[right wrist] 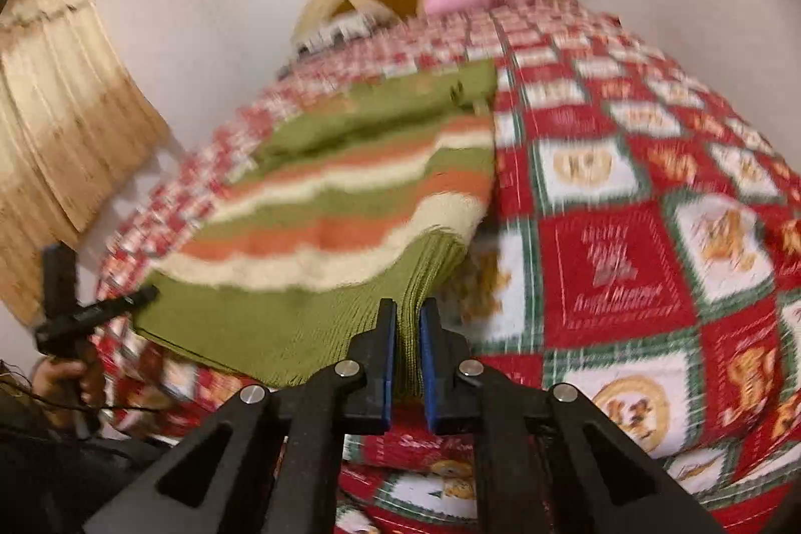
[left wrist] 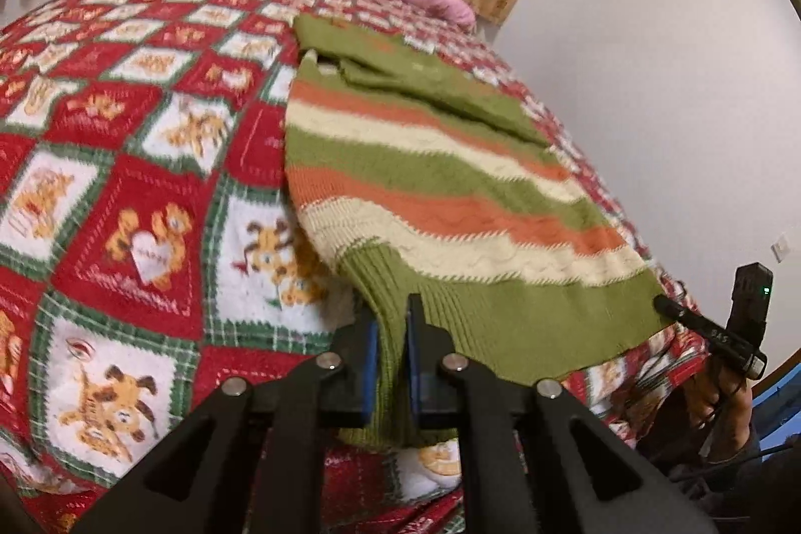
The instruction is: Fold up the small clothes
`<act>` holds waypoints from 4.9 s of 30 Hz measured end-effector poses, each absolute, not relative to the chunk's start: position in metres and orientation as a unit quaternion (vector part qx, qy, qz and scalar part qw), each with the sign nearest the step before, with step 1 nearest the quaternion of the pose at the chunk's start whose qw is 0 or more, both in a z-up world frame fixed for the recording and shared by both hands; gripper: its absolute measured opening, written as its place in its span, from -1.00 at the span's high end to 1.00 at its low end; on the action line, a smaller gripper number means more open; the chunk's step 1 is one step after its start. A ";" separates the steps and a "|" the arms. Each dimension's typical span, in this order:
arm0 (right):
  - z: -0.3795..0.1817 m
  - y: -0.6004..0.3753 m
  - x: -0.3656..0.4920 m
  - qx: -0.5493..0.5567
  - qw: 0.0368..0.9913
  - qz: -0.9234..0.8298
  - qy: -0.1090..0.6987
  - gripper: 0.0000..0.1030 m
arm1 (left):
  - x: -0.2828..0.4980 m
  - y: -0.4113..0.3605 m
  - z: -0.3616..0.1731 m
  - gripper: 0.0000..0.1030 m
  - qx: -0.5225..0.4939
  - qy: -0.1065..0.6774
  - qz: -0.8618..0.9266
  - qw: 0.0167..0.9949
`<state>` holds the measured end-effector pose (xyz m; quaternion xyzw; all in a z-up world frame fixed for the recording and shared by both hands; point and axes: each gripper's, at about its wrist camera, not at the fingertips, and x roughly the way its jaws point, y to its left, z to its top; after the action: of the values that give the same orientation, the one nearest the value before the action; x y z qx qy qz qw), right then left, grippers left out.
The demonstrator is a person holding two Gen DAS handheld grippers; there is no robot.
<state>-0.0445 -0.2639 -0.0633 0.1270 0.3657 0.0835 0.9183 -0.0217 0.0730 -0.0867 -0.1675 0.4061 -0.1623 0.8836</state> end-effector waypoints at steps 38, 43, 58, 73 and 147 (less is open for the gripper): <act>0.034 -0.296 0.129 0.201 0.941 0.137 0.235 0.84 | 0.132 0.096 -0.009 0.82 -0.219 0.321 -0.201 0.899; 0.042 -0.302 0.194 0.190 0.941 0.124 0.249 0.84 | 0.190 0.100 -0.003 0.82 -0.219 0.324 -0.189 0.901; -0.050 -0.319 0.365 0.125 0.918 0.002 0.377 -0.10 | 0.317 0.103 -0.061 0.22 -0.179 0.411 -0.097 0.889; -0.063 -0.339 0.340 0.058 0.922 0.021 0.382 -0.51 | 0.303 0.085 -0.053 -0.86 -0.048 0.405 -0.116 0.906; -0.114 -0.285 0.285 -0.027 0.901 0.068 0.427 0.15 | 0.272 0.065 -0.084 -0.84 -0.038 0.405 -0.075 0.911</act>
<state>0.2848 -0.2853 -0.1137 -0.0271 0.4269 0.0685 0.9013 0.2720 0.0649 -0.0845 -0.0378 0.4045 -0.0745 0.9107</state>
